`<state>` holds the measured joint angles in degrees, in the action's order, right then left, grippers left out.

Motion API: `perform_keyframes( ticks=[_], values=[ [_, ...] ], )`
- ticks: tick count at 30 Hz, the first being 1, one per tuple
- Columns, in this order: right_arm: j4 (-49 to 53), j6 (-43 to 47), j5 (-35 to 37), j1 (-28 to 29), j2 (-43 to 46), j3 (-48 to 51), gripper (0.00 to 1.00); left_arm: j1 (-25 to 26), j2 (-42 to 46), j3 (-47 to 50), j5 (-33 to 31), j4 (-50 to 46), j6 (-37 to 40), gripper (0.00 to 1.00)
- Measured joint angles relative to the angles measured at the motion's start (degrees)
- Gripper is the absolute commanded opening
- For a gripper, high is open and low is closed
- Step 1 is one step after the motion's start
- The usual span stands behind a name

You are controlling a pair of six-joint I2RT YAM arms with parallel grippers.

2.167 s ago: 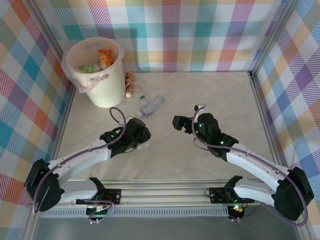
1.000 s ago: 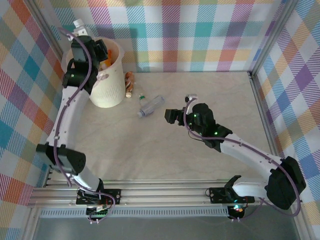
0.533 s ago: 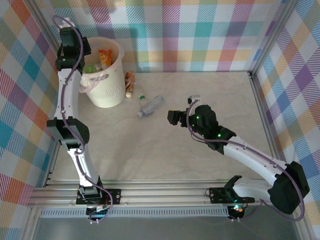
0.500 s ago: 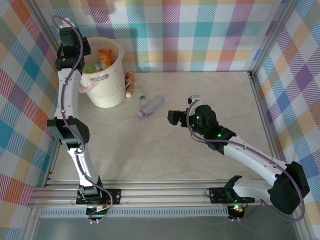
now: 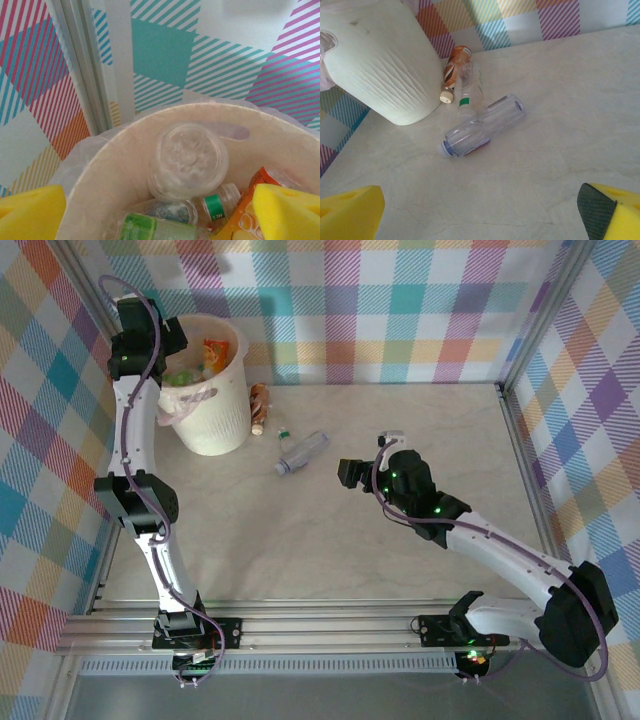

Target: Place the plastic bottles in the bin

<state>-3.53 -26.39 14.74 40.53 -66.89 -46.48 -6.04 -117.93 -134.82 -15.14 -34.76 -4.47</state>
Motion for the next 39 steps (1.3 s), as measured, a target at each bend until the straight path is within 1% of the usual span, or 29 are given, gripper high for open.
perform_keyframes(
  ticks=[9,14,16,19,23,26,29,31,33,36,39],
  values=[
    [0.4,-1.2,0.5,0.0,-0.9,0.0,1.0,0.0,2.9,0.0,6.5,-1.8,-6.1,1.0],
    [1.2,-1.4,0.4,0.0,-1.1,0.0,1.0,0.0,4.0,0.0,13.2,-3.1,-10.6,1.0],
    [1.3,-1.6,0.2,0.0,-1.6,0.0,1.0,0.0,5.1,1.6,16.1,-2.8,-12.7,1.0],
    [2.1,-2.9,0.0,0.0,-3.0,-0.1,1.0,0.0,9.1,7.7,20.7,-2.0,-15.6,1.0],
    [3.0,-6.1,0.0,0.0,-6.3,-1.2,1.0,0.0,16.4,18.7,28.6,2.8,-19.3,1.0],
    [4.3,-8.4,-0.1,0.0,-10.3,-4.1,1.0,0.0,22.7,28.1,35.0,8.9,-22.5,1.0],
    [5.2,-10.9,-0.4,0.0,-15.2,-8.3,1.0,0.1,29.4,39.0,41.4,16.9,-26.2,1.0],
    [4.9,-12.8,-0.5,-0.1,-17.8,-10.3,1.0,0.8,32.9,45.2,44.3,21.0,-27.6,1.0],
    [4.6,-15.5,-0.9,-0.6,-20.7,-12.2,1.0,1.9,35.9,50.5,45.8,23.2,-27.9,1.0],
    [5.2,-19.4,-1.4,-1.2,-26.3,-16.6,1.0,5.6,39.9,57.7,46.1,24.5,-27.6,1.0],
    [8.7,-23.4,-0.9,-1.6,-33.5,-24.6,1.0,8.8,44.2,64.2,45.9,24.8,-27.6,1.0]
  ],
)
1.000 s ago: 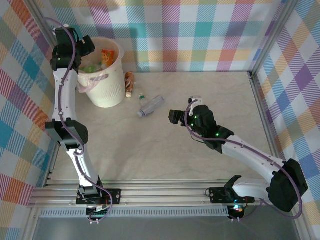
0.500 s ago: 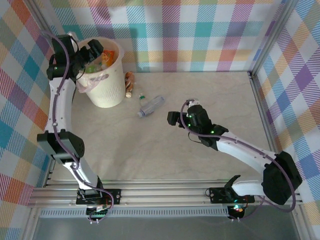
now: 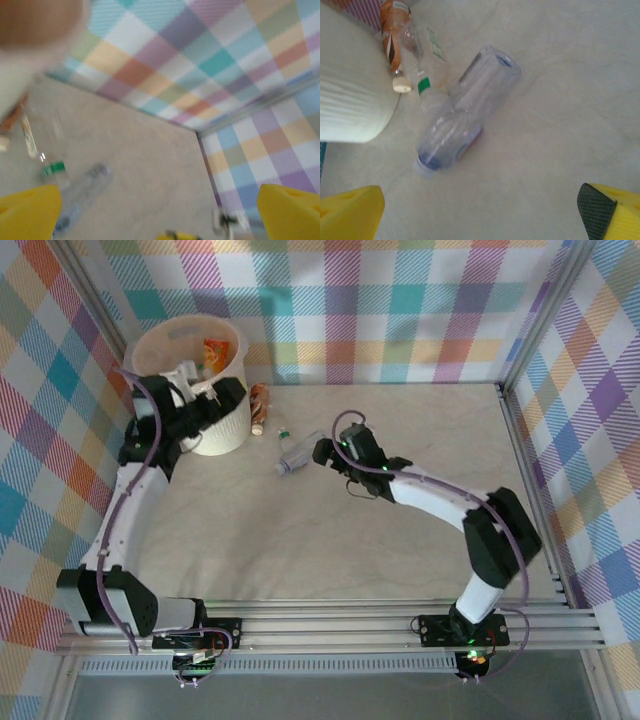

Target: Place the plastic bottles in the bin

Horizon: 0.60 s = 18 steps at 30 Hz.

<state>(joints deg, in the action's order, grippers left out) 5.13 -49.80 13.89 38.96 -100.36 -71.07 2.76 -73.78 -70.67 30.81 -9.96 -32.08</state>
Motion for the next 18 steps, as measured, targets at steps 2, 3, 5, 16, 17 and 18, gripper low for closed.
perform_keyframes(
  ticks=[2,3,5,16,17,18],
  values=[
    [3.3,-3.3,1.1,-0.1,-5.1,-6.6,1.0,1.0,3.0,3.8,-0.3,-0.2,0.0,1.0],
    [4.7,-4.7,1.9,-0.3,-7.2,-9.4,1.0,1.0,4.5,5.3,-0.9,-0.4,0.0,1.0],
    [7.0,-6.8,3.5,-0.4,-11.4,-14.6,1.0,1.0,7.1,7.9,-2.2,-0.6,0.0,1.0],
    [15.9,-11.5,11.9,-1.1,-31.6,-36.9,0.95,1.0,17.9,19.4,-6.2,-4.3,0.1,1.0],
    [16.5,-11.5,12.3,-1.1,-33.2,-38.6,0.94,1.0,18.4,20.1,-6.5,-4.8,0.0,1.0],
    [17.2,-11.2,12.7,-1.1,-34.7,-40.4,0.94,1.0,18.8,20.7,-6.7,-5.2,0.1,1.0]
  ],
)
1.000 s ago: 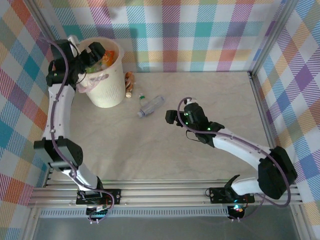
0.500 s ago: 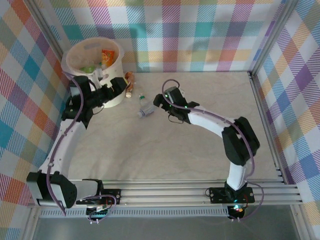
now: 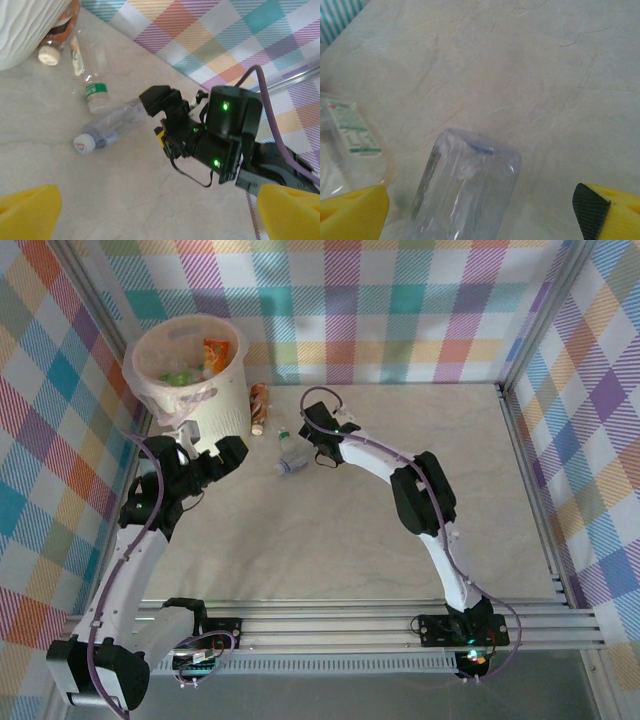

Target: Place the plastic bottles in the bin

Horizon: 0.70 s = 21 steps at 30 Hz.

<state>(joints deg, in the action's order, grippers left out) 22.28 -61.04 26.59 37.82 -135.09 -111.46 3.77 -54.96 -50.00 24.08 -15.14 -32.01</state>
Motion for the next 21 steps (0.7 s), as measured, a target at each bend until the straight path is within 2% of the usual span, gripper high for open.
perform_keyframes(
  ticks=[5,9,13,17,21],
  values=[
    [4.3,1.5,1.2,0.0,-7.8,-11.5,0.91,0.0,0.3,0.9,-1.1,-0.3,0.0,1.0],
    [7.0,2.6,1.4,0.0,-11.1,-15.7,0.88,0.0,-0.2,1.3,-1.2,-0.3,0.0,1.0],
    [8.2,3.5,1.3,0.0,-11.7,-16.0,0.82,0.0,-1.3,2.0,-1.2,0.1,-0.1,1.0],
    [7.0,4.9,0.7,0.0,-11.6,-15.1,0.69,0.1,-1.8,2.7,-1.2,0.2,-0.2,1.0],
    [-0.1,6.5,0.3,0.0,-7.6,-6.4,0.56,0.3,-1.9,2.8,-1.2,0.3,-0.2,1.0]
  ],
)
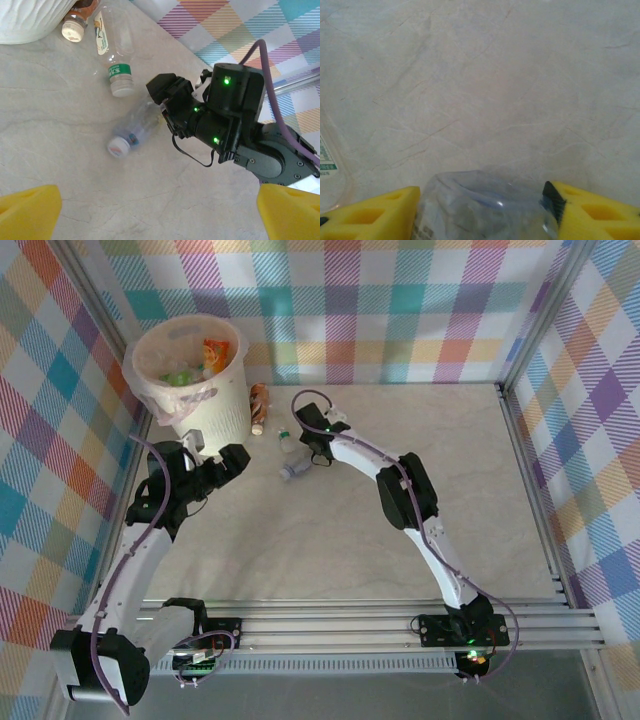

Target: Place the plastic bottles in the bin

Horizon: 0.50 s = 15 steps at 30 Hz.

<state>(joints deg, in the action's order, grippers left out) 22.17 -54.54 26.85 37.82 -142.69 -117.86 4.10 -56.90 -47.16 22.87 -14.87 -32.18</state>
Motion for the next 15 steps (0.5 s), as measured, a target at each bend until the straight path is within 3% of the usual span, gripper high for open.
perform_keyframes(
  ticks=[6,15],
  values=[
    [-12.3,4.2,-1.6,0.0,10.3,18.9,0.5,1.0,-0.9,0.0,0.2,0.2,0.0,1.0],
    [-27.0,12.2,-3.9,0.0,29.2,41.8,0.44,7.4,-6.7,0.2,2.8,5.2,-0.2,1.0]
  ],
)
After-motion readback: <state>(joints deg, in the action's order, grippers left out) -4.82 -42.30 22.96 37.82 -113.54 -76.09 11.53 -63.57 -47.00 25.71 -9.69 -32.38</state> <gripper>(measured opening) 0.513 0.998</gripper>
